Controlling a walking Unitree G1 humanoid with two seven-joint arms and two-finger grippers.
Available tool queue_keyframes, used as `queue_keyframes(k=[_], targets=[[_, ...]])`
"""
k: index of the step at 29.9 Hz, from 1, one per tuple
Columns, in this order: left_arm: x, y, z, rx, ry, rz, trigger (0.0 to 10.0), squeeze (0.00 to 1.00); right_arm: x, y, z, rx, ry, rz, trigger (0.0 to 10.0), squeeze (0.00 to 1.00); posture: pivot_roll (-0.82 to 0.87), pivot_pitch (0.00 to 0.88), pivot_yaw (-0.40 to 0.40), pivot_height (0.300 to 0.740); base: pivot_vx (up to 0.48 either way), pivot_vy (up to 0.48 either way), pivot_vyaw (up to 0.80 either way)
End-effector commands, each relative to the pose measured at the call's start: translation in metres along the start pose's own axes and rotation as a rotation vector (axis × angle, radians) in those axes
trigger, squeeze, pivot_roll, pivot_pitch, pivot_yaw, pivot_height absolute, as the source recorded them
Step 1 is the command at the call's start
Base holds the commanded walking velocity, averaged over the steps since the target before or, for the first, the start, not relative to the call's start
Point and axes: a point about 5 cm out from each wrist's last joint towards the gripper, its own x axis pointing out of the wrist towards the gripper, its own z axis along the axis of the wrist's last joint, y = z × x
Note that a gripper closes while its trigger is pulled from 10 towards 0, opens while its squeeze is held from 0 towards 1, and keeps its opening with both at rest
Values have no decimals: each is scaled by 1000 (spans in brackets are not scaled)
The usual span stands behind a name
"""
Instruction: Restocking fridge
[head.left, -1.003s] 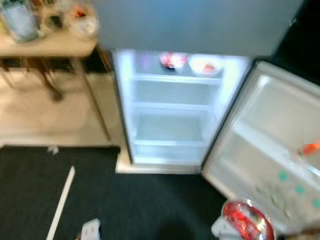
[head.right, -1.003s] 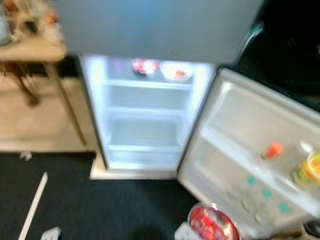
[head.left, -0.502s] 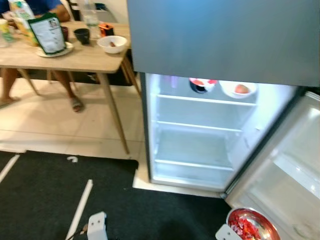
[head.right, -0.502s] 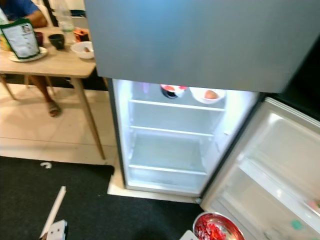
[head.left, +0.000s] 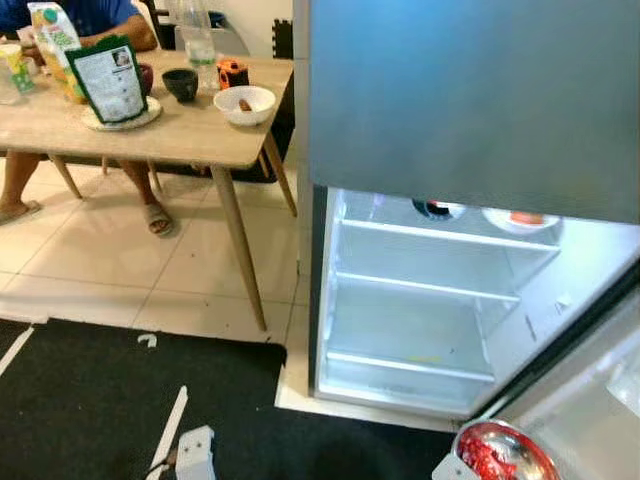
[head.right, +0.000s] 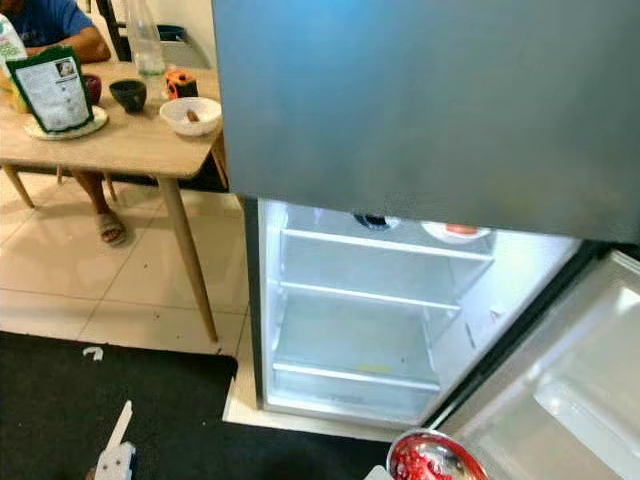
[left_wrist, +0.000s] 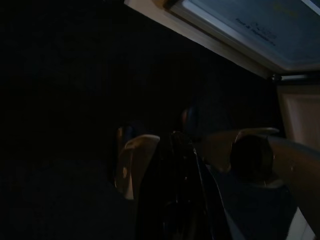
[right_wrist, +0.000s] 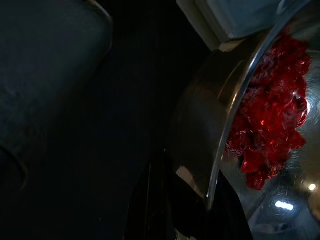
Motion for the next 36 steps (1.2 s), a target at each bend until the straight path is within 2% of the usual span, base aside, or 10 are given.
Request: queue_keyframes(k=[1, 19, 26, 36], targets=[[-1, 1, -4, 17, 14, 17, 10000, 0, -1, -2, -3, 3, 7, -10, 10000, 0, -58, 93, -17, 740, 0, 0, 0], [0, -3, -3, 3, -1, -22, 10000, 0, -1, -4, -3, -5, 6, -13, 10000, 0, -60, 90, -21, 740, 0, 0, 0], [0, -3, -3, 3, 3, -31, 10000, 0, -1, -6, -3, -9, 6, -15, 10000, 0, -60, 85, -21, 740, 0, -444, 0], [0, -5, -5, -12, 6, -37, 10000, 0, -1, -4, -2, -7, 4, -14, 10000, 0, -58, 91, -18, 740, 0, 0, 0]])
